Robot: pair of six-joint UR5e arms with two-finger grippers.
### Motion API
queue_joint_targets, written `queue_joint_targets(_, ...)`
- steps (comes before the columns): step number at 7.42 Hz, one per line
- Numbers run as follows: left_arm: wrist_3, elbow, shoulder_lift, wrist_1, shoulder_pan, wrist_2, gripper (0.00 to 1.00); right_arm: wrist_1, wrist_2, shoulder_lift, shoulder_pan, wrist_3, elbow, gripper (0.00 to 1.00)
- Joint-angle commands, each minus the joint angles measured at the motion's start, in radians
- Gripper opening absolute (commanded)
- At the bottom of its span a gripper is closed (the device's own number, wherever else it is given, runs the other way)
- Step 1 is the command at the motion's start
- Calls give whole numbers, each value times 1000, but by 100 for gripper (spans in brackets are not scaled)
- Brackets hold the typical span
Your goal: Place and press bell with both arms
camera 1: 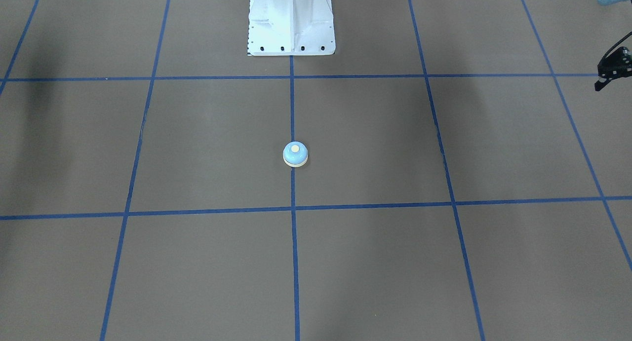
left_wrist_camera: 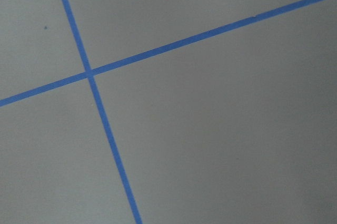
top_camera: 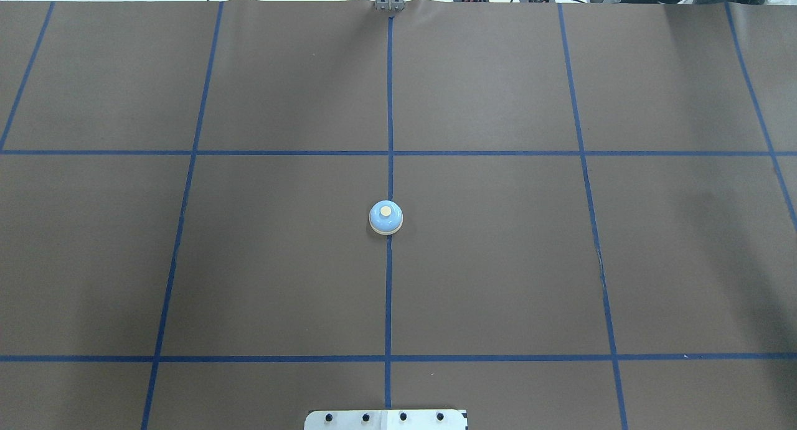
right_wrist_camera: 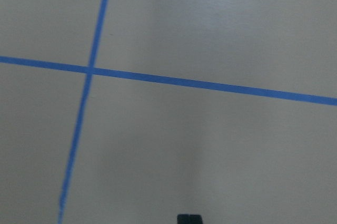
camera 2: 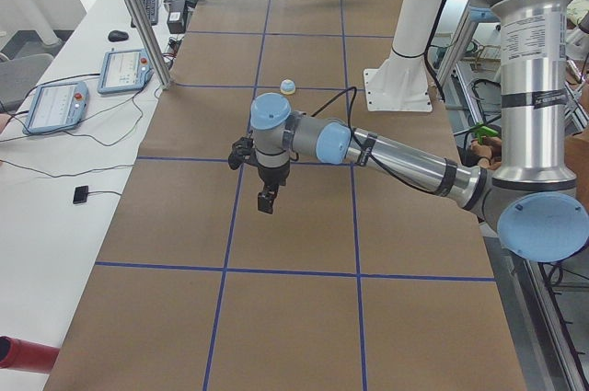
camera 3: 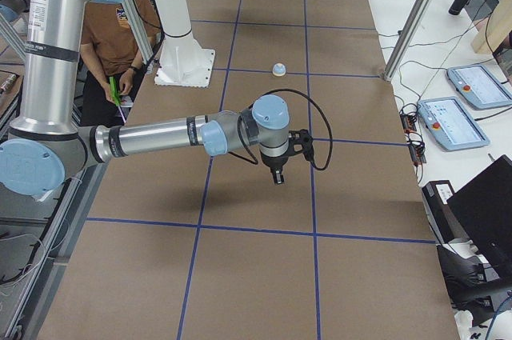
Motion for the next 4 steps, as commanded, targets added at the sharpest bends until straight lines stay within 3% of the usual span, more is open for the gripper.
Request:
queue_joint_targets(1,53,37,39,-4,-63,-11,100,0,37,-63,104,-82,2,70)
queue_joint_targets(2,53,48,47,-4,-69,-11,100,2,47,-69,118,-83,-1,100)
queue_joint_targets(4,50,58,42,-12,-97,-25,100,0,4,-58,73,-90,-6,100)
